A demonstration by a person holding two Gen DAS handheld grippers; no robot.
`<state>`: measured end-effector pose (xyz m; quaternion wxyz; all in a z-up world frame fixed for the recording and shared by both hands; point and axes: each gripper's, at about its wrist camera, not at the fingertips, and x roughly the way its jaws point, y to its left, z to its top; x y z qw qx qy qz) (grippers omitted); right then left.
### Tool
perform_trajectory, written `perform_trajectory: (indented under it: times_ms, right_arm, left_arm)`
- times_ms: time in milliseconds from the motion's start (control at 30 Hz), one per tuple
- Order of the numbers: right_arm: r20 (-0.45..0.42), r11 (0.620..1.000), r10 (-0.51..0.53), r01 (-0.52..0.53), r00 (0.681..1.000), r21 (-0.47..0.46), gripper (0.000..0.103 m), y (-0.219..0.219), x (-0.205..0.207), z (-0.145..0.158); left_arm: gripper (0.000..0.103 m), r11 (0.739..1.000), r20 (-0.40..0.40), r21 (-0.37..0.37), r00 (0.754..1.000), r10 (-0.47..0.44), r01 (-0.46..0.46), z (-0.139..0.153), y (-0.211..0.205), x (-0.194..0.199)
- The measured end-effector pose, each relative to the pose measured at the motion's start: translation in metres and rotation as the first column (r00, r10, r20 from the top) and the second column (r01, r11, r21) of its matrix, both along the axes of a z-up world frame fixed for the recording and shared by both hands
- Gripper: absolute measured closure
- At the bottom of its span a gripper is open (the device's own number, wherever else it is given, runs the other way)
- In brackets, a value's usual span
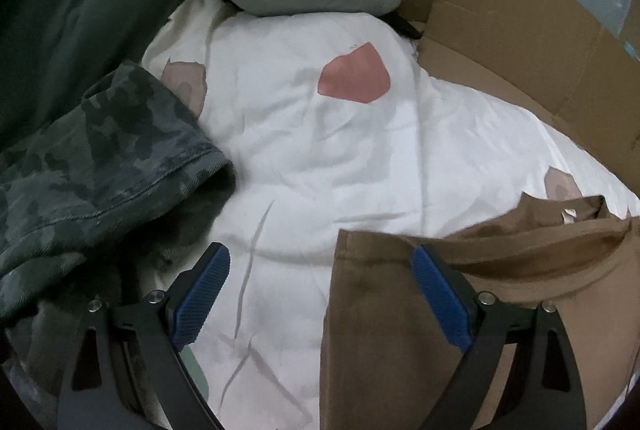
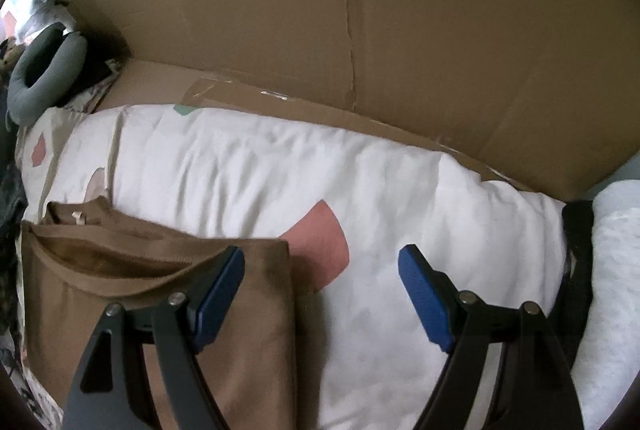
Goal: Fold clothes
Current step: 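Press and smooth the folded shirt flat with both open grippers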
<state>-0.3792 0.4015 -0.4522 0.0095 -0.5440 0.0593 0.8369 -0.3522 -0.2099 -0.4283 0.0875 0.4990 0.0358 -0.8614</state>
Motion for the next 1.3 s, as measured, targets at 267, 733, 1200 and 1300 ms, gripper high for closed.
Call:
perform_trajectory:
  times_ms: [267, 733, 1200, 1300]
  right_arm:
    - [-0.005, 0.995, 0.098, -0.098, 0.995, -0.017, 0.025, -0.03, 0.037, 0.008]
    - [0.021, 0.96, 0.258, -0.254, 0.966, -0.118, 0.047, -0.107, 0.053, -0.012]
    - [0.028, 0.948, 0.302, -0.297, 0.953, -0.116, 0.051, -0.152, 0.023, -0.037]
    - [0.023, 0.954, 0.288, -0.285, 0.957, -0.096, 0.051, -0.154, 0.012, -0.038]
  left_arm:
    - [0.01, 0.998, 0.009, 0.033, 0.998, -0.063, 0.062, 0.007, 0.028, 0.008]
    - [0.01, 0.942, 0.008, 0.233, 0.968, -0.251, 0.242, -0.01, 0.097, 0.014]
    - [0.014, 0.933, 0.064, 0.198, 0.946, -0.319, 0.301, -0.042, 0.134, -0.018]
    - [0.014, 0.949, 0.073, 0.128, 0.952, -0.298, 0.288, -0.045, 0.134, -0.028]
